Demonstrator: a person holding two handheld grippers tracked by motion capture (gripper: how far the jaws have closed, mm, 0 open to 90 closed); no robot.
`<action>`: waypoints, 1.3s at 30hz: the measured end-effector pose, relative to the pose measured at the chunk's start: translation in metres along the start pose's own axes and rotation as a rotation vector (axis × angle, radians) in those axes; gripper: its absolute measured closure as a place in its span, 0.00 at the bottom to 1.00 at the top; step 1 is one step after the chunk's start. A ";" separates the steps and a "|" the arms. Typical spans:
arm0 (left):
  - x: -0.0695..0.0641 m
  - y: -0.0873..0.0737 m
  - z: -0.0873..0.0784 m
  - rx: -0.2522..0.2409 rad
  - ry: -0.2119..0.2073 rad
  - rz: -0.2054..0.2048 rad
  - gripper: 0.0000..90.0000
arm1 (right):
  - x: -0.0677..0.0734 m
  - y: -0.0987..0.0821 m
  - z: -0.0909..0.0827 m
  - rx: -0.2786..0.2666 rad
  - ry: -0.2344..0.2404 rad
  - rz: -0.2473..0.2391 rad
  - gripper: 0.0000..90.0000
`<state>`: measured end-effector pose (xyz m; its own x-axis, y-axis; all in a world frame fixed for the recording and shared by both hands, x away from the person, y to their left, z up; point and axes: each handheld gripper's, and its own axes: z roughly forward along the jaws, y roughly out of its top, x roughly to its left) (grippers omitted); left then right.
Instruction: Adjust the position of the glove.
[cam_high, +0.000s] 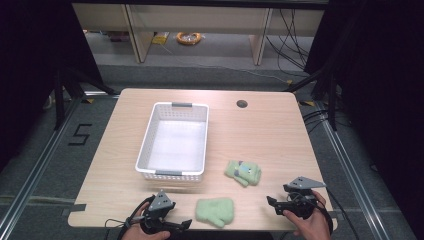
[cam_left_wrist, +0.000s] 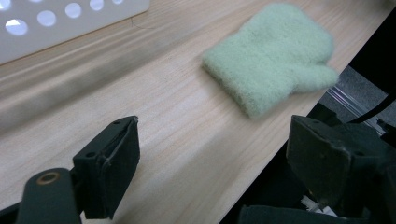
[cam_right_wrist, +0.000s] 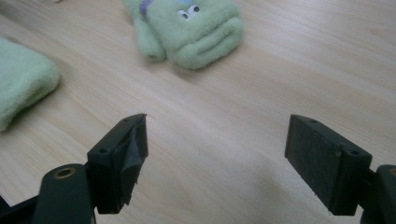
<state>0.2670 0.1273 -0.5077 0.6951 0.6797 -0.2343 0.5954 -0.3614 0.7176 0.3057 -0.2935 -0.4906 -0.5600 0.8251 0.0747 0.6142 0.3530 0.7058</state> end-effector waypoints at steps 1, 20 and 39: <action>0.000 0.000 0.000 0.000 0.000 0.000 0.19 | 0.000 0.000 0.000 0.000 0.000 0.000 0.26; -0.008 0.007 0.002 -0.036 -0.034 -0.033 0.21 | 0.030 0.019 -0.007 -0.031 0.133 -0.073 0.44; -0.021 0.024 0.031 0.059 -0.084 0.040 0.40 | 0.082 0.054 0.040 0.050 0.257 -0.204 0.68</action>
<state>0.2793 0.0845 -0.5054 0.7485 0.6093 -0.2619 0.5875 -0.4260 0.6880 0.3155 -0.1893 -0.4740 -0.7923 0.5991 0.1151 0.4980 0.5260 0.6894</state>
